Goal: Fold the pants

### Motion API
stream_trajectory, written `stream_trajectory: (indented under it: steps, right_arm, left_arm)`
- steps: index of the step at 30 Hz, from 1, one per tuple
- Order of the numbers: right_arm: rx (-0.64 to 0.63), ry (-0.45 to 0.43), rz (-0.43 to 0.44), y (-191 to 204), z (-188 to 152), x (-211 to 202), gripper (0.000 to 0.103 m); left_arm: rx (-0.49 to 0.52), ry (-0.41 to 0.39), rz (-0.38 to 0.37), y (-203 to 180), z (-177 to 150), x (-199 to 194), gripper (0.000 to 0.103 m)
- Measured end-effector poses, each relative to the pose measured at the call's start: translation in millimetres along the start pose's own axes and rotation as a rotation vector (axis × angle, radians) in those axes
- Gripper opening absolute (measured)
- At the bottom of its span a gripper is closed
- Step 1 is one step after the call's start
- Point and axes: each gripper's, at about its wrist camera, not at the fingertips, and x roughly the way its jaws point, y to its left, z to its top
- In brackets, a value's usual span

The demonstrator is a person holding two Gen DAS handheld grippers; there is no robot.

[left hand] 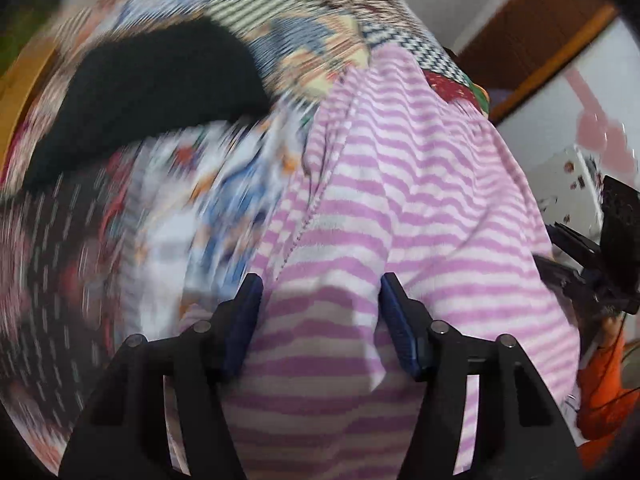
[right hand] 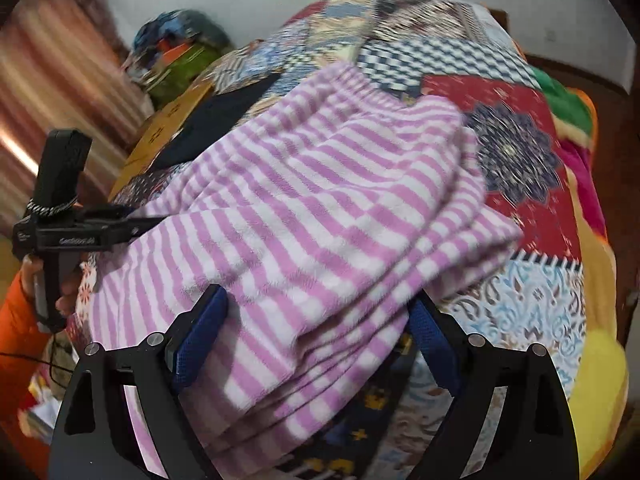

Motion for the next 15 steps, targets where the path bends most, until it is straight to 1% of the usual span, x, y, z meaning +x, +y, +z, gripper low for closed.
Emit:
stream_trajectory:
  steps: [3, 5, 10, 13, 15]
  right_arm:
    - [-0.003, 0.001, -0.003, 3.1, -1.7, -3.2, 0.088]
    - [-0.006, -0.015, -0.027, 5.1, -3.7, -12.2, 0.088]
    - [-0.064, -0.080, -0.086, 21.5, -10.3, -44.4, 0.088]
    - [-0.115, -0.096, -0.087, 35.0, -14.5, -54.5, 0.088]
    - [-0.146, -0.086, -0.089, 43.5, -20.1, -52.2, 0.088]
  left_arm:
    - [-0.047, -0.019, 0.009, 4.6, -26.3, -15.3, 0.060]
    - [-0.055, -0.034, 0.022, -0.3, -40.2, -25.3, 0.060]
    - [-0.003, -0.059, 0.065, -23.8, -64.0, -38.8, 0.059]
    - [-0.004, -0.068, 0.041, -31.4, -78.8, -46.3, 0.058]
    - [-0.003, -0.072, 0.018, -39.4, -82.4, -46.7, 0.058]
